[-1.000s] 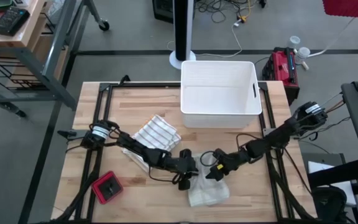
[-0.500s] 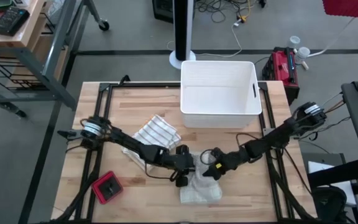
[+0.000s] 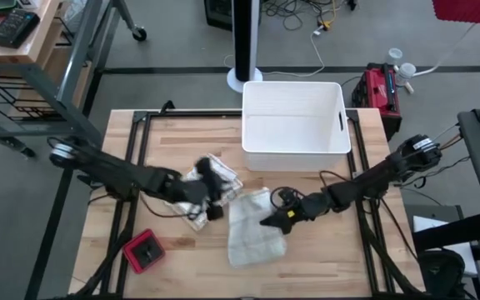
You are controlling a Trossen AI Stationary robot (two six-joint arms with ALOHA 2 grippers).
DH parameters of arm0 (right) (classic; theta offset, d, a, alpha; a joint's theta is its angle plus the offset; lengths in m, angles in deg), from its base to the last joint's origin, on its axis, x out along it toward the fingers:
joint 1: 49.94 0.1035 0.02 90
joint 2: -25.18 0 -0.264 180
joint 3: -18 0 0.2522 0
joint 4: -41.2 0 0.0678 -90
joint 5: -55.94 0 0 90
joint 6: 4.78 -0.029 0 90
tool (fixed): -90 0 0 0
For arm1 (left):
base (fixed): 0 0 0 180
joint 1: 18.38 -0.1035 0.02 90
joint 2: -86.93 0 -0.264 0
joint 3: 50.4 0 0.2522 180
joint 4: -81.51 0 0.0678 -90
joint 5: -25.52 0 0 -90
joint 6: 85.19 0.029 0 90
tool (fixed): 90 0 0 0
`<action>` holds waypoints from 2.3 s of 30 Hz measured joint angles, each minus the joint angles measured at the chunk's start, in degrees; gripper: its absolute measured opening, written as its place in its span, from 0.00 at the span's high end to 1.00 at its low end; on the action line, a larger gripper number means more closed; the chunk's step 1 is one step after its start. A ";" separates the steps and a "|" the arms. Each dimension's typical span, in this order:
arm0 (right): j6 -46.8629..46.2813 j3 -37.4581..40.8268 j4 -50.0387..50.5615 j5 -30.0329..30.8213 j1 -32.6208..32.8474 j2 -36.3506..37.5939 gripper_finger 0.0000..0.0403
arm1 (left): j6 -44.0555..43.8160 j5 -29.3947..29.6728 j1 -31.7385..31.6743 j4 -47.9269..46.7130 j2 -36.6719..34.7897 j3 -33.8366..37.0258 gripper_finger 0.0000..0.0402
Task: Fold towel
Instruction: Stack the light gray patterned towel on top of the brown patterned towel
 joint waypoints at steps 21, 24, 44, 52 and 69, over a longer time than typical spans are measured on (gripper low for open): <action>8.65 -20.23 -0.94 16.13 -10.38 -11.66 0.97 | 3.15 14.02 1.12 6.39 -39.61 16.97 0.81; 7.38 -24.84 -2.52 19.90 -10.79 -17.38 0.97 | 4.80 14.82 1.12 6.10 -41.25 17.20 0.81; -3.64 -47.37 -2.64 30.32 -13.24 -43.57 0.97 | 11.25 14.79 1.19 4.55 -46.57 16.17 0.81; -7.34 -47.31 3.60 31.41 -11.97 -44.03 0.97 | 12.34 14.79 1.19 4.39 -46.77 16.20 0.81; 2.25 -47.31 12.93 23.34 -10.70 -43.87 0.68 | 12.67 14.79 1.16 4.40 -44.10 16.20 0.81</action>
